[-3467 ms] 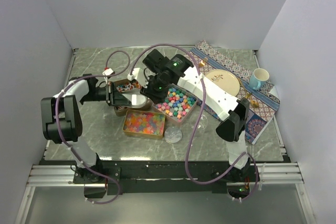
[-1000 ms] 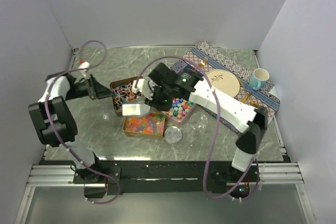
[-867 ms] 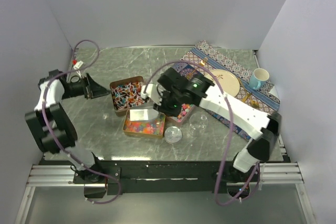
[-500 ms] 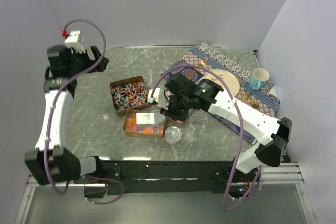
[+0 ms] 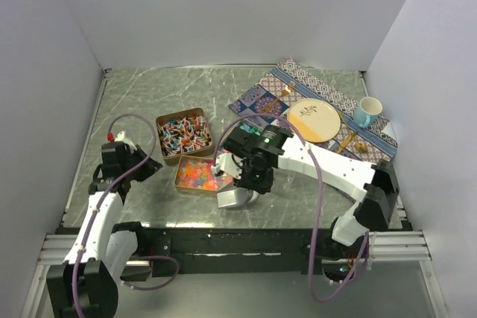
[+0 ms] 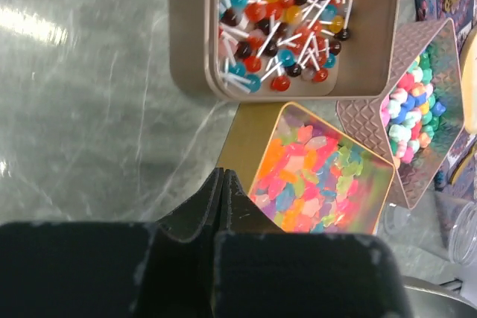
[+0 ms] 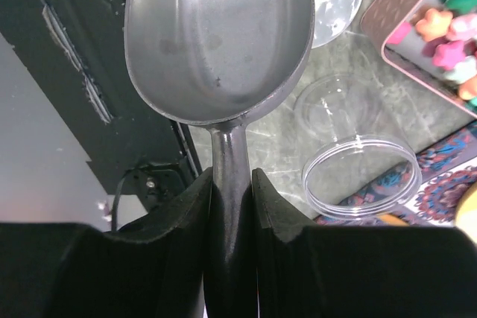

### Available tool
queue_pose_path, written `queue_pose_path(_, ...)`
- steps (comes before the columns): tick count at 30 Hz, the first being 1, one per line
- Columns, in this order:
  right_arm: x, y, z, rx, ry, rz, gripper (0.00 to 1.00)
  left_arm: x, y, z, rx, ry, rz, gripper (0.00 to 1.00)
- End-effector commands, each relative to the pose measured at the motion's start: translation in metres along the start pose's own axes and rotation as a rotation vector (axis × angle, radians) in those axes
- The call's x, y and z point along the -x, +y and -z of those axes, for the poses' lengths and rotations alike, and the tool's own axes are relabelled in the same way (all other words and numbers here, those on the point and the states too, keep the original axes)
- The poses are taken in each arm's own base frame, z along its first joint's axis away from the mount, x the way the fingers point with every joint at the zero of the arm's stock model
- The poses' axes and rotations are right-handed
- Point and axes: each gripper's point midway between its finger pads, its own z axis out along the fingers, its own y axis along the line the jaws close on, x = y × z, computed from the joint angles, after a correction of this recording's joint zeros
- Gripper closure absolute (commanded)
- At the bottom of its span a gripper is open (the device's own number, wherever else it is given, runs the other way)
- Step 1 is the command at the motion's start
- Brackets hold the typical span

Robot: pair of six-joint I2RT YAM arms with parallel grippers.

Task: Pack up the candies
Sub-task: Scoop the fake candies from the storage box.

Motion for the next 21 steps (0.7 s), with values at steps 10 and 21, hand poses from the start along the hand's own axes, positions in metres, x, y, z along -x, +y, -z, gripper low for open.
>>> queue_pose_path(10,0.035,-0.015,0.026,0.092,-0.052,-0.114,1.00,-0.029,-0.016,-0.008,-0.036,0.091,0.211,0.99)
queue_pose_path(21,0.014,-0.041,0.016,-0.056,0.125,-0.131,1.00,-0.055,-0.002,-0.023,0.020,0.178,0.247,0.99)
